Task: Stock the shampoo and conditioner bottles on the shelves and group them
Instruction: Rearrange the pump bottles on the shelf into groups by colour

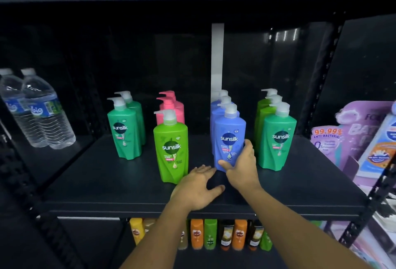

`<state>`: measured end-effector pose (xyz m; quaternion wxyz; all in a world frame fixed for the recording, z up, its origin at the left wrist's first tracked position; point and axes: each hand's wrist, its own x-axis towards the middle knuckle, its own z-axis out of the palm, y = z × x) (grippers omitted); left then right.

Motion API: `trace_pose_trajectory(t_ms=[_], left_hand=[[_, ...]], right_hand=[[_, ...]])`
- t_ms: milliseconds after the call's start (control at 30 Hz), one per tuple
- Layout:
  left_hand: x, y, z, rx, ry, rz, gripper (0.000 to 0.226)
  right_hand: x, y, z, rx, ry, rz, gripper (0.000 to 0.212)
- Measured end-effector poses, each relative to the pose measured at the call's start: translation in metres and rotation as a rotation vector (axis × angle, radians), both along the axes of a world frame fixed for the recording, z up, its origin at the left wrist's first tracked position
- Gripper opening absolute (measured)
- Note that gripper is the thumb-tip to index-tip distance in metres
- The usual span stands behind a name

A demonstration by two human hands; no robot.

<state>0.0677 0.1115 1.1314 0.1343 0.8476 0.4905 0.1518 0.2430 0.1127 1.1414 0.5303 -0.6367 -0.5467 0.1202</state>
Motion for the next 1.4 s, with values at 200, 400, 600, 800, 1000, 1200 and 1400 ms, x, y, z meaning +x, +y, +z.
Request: trace_pose_trajectory(t_ms=[200,400,600,800,1000,1200,1400], left_hand=[[0.0,0.0,0.0,0.003,-0.003,0.005,0.08],[-0.001,-0.003,0.003,-0.008,-0.001,0.001,0.078],[-0.001,-0.004,0.006,-0.024,0.019,0.011,0.075],[-0.001,-0.006,0.007,-0.026,0.037,0.019,0.073],[0.001,-0.006,0.006,-0.016,0.043,0.028,0.073],[-0.001,-0.001,0.001,-0.018,0.045,0.025,0.075],[0.001,-0.003,0.003,-0.013,0.043,0.028,0.073]], right_hand=[[0.005,-0.006,-0.003,-0.046,0.086,0.071,0.079],[0.013,-0.015,-0.01,-0.137,-0.098,0.044,0.065],[0.043,-0.044,-0.014,-0.152,-0.22,-0.155,0.043],[0.089,-0.054,0.006,-0.035,0.117,-0.313,0.054],[0.121,-0.035,0.022,-0.068,0.283,-0.109,0.098],[0.131,-0.031,0.007,-0.071,0.26,-0.049,0.071],[0.136,-0.057,0.014,-0.11,0.091,-0.102,0.067]])
